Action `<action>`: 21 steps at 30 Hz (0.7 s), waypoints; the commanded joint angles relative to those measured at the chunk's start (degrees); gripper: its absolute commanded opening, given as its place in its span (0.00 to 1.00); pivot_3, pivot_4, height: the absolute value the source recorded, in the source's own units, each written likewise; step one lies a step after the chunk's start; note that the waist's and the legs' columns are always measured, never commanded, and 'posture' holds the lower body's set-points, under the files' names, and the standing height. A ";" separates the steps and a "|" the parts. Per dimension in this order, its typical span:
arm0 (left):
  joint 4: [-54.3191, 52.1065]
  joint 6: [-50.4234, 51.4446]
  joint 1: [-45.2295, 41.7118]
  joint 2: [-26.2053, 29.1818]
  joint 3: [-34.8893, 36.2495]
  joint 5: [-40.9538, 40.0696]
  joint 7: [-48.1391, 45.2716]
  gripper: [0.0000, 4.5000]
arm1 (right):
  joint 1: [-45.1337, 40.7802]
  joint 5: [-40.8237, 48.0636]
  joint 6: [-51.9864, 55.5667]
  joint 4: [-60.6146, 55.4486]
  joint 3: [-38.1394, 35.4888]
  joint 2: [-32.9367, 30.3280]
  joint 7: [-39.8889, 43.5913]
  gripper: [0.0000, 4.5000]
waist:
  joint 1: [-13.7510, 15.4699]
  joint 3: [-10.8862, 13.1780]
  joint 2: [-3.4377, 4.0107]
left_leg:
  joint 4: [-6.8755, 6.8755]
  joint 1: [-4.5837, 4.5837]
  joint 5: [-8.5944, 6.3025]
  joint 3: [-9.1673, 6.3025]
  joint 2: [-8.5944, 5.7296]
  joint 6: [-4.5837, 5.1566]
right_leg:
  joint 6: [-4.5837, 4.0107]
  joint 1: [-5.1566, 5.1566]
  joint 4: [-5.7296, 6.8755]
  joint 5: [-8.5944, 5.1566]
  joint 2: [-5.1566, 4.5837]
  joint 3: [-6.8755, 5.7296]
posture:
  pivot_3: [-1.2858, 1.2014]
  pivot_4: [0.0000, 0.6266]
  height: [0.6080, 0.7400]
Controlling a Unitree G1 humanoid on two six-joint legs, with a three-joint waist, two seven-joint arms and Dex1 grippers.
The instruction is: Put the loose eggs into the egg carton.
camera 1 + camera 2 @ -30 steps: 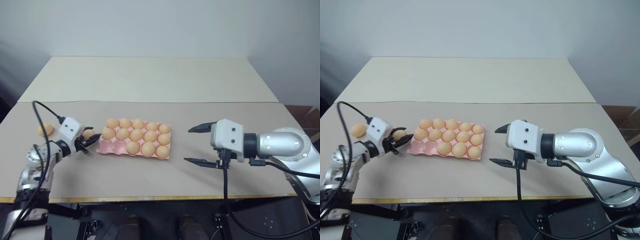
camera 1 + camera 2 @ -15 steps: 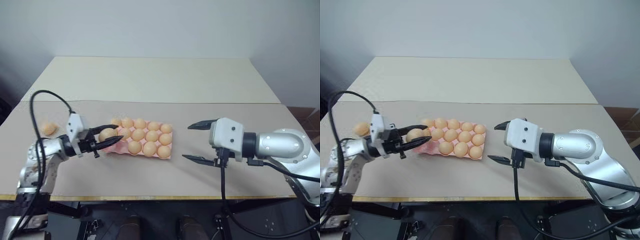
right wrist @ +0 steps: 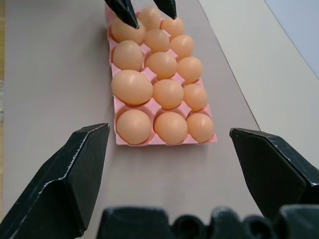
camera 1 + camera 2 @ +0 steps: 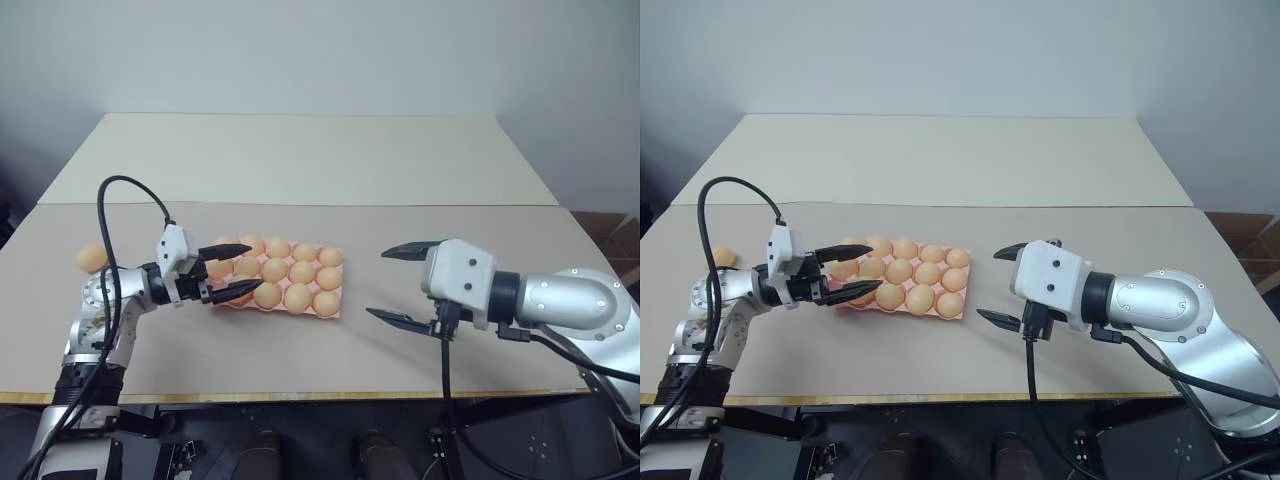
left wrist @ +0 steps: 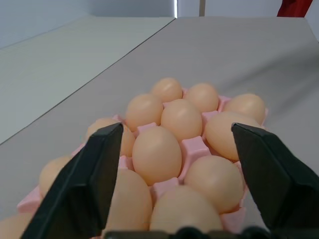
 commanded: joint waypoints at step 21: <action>-20.41 5.56 27.16 15.76 26.42 -6.26 0.02 0.81 | -3.32 6.40 -4.18 3.99 -2.92 -0.41 9.38 1.00 | -0.19 0.01 0.02 | -0.03 0.13 0.00 0.00 0.09 0.00 | 0.00 0.03 -0.02 0.00 -0.03 0.05 | 0.52 0.24 1.00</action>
